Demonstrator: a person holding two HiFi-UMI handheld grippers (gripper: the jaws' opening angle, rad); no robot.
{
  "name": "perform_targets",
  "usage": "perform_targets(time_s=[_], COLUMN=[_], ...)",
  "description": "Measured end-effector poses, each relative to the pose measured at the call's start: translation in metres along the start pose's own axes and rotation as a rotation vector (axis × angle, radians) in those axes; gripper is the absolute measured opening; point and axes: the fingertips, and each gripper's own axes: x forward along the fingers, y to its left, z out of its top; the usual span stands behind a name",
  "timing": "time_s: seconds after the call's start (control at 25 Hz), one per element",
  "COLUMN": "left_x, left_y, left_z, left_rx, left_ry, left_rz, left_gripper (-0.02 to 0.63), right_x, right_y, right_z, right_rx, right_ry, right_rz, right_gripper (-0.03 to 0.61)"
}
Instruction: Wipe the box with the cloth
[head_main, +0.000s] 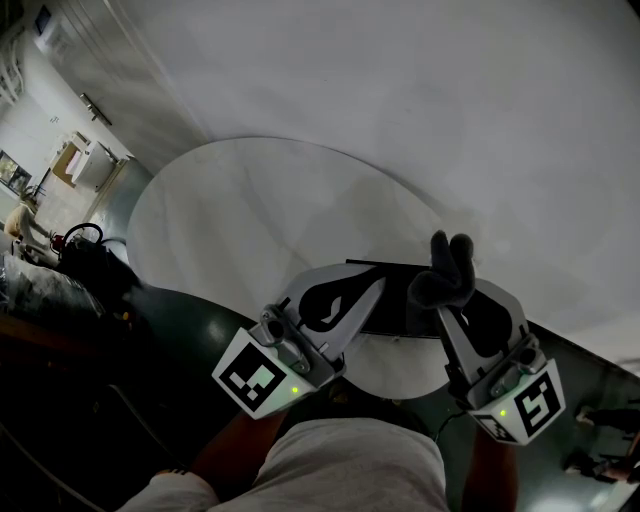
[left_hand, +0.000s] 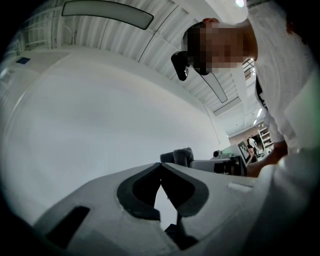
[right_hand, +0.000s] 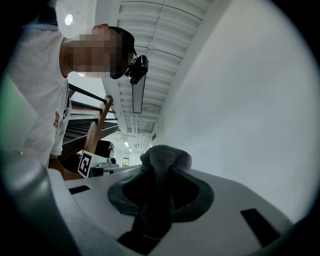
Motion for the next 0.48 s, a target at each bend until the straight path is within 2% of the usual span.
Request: perform_targets(time_s=[0.48], left_x=[0.0028], left_y=[-0.0027], left_z=[-0.0048], left_rx=[-0.007], left_ry=[0.014], left_rz=[-0.016], left_gripper=[0.014], right_x=[-0.0003], right_y=[0.0002], right_z=[-0.0017], right_rx=[0.002], right_ry=[0.005], right_rz=[0.003], right_gripper=[0.094])
